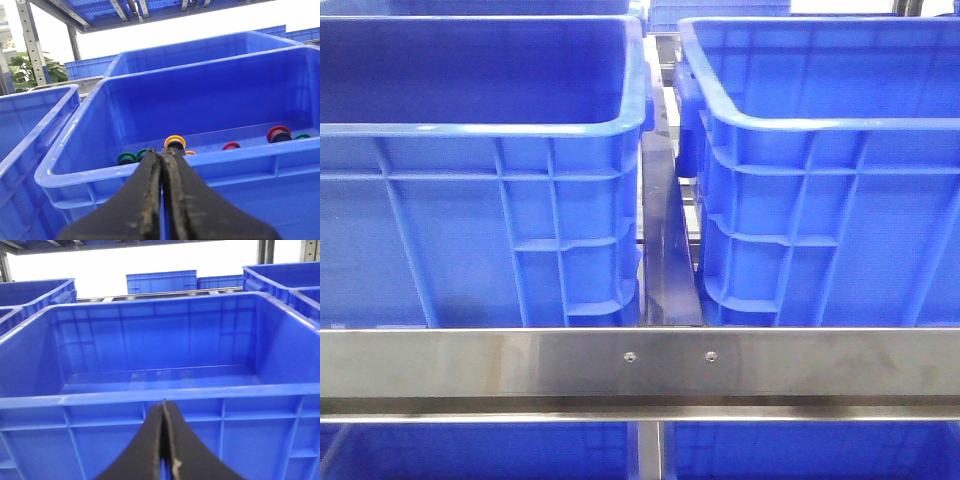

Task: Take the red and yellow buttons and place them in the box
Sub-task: 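Move the left gripper over the bin of colored push buttons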

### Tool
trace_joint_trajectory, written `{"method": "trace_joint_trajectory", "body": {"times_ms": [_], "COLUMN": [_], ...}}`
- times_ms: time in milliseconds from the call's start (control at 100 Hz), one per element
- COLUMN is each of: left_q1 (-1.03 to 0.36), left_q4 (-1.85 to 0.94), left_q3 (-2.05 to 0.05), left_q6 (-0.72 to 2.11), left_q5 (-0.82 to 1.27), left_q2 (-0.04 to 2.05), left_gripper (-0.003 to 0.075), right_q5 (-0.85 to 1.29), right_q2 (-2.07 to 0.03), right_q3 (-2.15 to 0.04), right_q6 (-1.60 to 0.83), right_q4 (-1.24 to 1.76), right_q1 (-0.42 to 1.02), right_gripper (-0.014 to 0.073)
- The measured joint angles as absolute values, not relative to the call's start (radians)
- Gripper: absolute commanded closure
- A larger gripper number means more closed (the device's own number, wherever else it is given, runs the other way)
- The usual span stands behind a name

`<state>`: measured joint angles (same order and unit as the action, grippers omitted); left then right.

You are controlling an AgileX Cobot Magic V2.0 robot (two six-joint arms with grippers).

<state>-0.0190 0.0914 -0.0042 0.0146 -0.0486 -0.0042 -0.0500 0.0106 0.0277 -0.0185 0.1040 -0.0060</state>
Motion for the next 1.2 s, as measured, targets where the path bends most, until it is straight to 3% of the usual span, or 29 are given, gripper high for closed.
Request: {"method": "trace_joint_trajectory", "body": {"times_ms": [750,940,1200], "left_q1": [-0.019,-0.019,-0.019], "left_q4": [0.008,-0.055,-0.061], "left_q3": [-0.025,-0.223,-0.534], "left_q6": [0.015,0.011,0.013], "left_q5": [0.000,0.191,0.428], "left_q2": [-0.004,0.022,0.270], "left_gripper": [0.0739,0.0739,0.0739], "right_q5": [-0.050,-0.050,-0.050], "right_q2": [0.011,0.011,0.011], "right_q3": [0.028,0.028,0.028], "right_q6": [-0.018,-0.018,-0.018], "right_q4": [0.104,0.104,0.104], "right_q1": [-0.006,-0.006,-0.006], "right_gripper": [0.0662,0.0662,0.0662]}}
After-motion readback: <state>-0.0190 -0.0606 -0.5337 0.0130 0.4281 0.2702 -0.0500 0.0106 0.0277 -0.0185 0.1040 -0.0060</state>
